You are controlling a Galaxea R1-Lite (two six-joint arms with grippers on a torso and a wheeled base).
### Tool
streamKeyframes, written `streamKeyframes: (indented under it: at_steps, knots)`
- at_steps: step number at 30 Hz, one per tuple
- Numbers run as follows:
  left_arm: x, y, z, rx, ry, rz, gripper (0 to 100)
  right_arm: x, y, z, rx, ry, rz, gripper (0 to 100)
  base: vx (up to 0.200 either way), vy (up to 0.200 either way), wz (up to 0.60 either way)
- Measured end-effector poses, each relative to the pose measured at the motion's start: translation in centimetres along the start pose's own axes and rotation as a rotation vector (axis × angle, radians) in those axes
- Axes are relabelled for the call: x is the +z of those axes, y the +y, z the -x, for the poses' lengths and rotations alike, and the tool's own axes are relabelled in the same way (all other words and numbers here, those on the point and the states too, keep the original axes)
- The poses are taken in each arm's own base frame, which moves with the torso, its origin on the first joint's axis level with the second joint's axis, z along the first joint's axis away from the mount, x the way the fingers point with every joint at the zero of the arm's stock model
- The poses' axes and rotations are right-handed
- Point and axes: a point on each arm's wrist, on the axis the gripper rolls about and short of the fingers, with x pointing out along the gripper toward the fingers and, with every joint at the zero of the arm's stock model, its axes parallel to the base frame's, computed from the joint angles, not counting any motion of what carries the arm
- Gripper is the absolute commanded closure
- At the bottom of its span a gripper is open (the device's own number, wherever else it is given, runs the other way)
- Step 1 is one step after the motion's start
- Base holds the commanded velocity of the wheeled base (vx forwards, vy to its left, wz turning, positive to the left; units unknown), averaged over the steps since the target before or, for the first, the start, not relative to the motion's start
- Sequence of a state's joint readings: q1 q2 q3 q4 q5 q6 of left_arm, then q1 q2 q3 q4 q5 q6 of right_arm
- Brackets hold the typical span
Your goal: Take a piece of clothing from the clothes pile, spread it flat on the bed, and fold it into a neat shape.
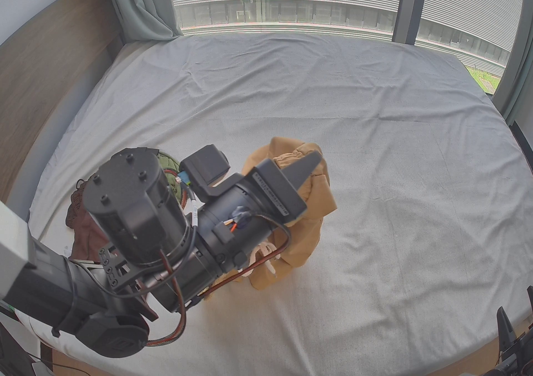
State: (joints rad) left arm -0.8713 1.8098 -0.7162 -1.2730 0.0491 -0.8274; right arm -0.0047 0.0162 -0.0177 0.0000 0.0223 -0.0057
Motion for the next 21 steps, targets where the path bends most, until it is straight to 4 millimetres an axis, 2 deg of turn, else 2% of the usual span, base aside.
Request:
streamKeyframes:
  at_steps: [5,21]
  knots:
    - [-0.9,-0.1,-0.7,-0.022,0.036,0.003,100,0.0,0.0,0.0,0.000,0.000,0.000,0,0.000,0.000,0.00]
    - [-5.7,0.3,-4.0,-0.078,0.164,0.014,100,0.0,0.0,0.0,-0.001,0.000,0.000,0,0.000,0.000,0.00]
